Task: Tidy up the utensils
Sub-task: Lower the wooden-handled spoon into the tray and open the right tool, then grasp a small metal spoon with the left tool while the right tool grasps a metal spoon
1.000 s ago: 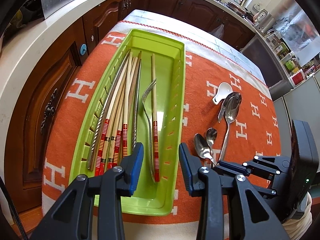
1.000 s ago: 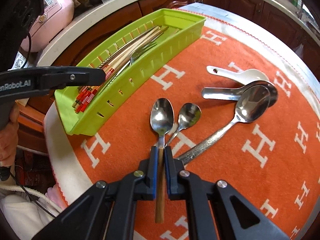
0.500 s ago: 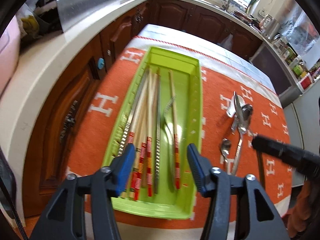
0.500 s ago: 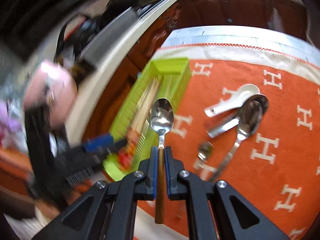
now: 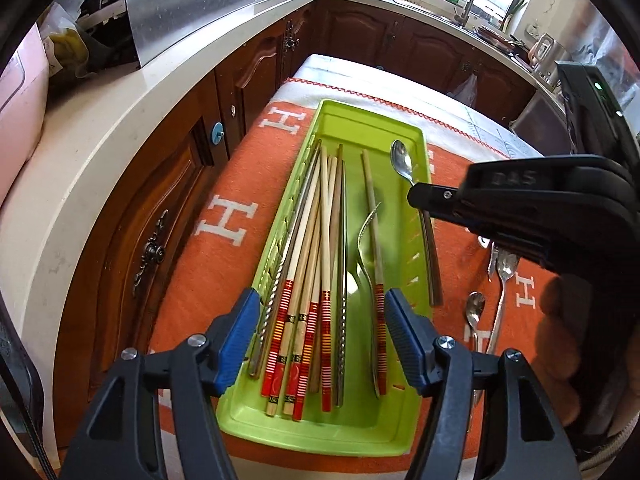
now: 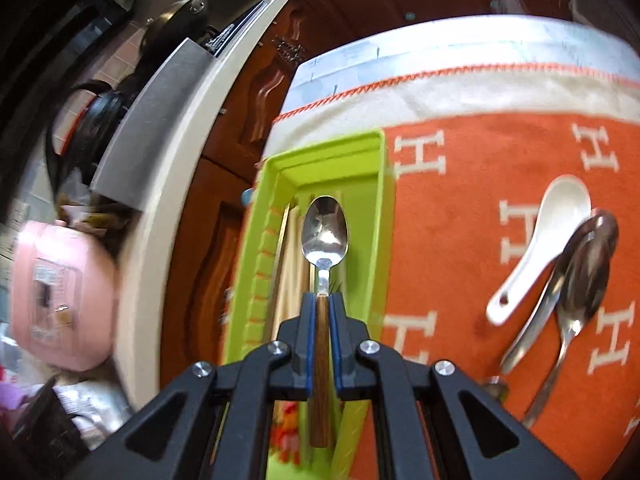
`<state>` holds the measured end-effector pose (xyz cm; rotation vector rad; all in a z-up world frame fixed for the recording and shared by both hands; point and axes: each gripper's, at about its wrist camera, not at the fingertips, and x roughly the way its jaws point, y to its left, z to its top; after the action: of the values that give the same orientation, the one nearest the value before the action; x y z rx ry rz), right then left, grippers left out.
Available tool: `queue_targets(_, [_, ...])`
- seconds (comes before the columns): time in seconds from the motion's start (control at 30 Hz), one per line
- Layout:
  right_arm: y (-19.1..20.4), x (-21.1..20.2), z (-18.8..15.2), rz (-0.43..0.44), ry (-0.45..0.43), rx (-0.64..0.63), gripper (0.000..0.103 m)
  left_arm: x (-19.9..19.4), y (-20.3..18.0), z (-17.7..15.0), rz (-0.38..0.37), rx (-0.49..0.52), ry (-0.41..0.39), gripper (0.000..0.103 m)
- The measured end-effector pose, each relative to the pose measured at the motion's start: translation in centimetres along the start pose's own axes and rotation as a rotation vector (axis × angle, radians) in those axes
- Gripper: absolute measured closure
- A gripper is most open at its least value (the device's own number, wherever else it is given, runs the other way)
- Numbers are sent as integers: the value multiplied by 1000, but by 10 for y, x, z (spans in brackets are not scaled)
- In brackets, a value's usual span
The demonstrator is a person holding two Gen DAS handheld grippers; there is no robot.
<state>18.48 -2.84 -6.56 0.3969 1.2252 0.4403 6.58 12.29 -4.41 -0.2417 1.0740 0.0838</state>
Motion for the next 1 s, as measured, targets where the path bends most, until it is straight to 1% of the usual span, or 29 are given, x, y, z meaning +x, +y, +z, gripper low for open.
queue_targets(0.07, [3, 3, 1, -12, 8, -21, 94, 3, 1, 0, -5, -2, 6, 40])
queue_targets(0.27, [7, -2, 3, -20, -8, -43, 94, 6, -1, 1, -22, 4, 10, 40])
queue_targets(0.37, [3, -12, 0, -41, -26, -60, 94, 4, -7, 0, -38, 17, 4, 40])
queue_targets(0.43, [-2, -20, -3, -45, -22, -70, 94, 1, -12, -1, -51, 28, 2, 40])
queue_targets(0.53, [-11, -37, -8, -62, -37, -94, 94, -3, -23, -3, -85, 51, 4, 40])
queue_targets(0.73, [-45, -72, -22, -79, -59, -76, 94, -12, -46, -8, -140, 99, 1, 40])
queue_targets(0.83, [-64, -88, -31, -104, -82, -70, 94, -13, -60, -13, -165, 125, 9, 40])
queue_targets(0.9, [-78, -95, -39, -100, -83, -52, 94, -13, -66, -15, -186, 137, 16, 40])
queue_targets(1.0, [-100, -104, -48, -94, -89, -17, 94, -10, -81, -18, -237, 150, 38, 40])
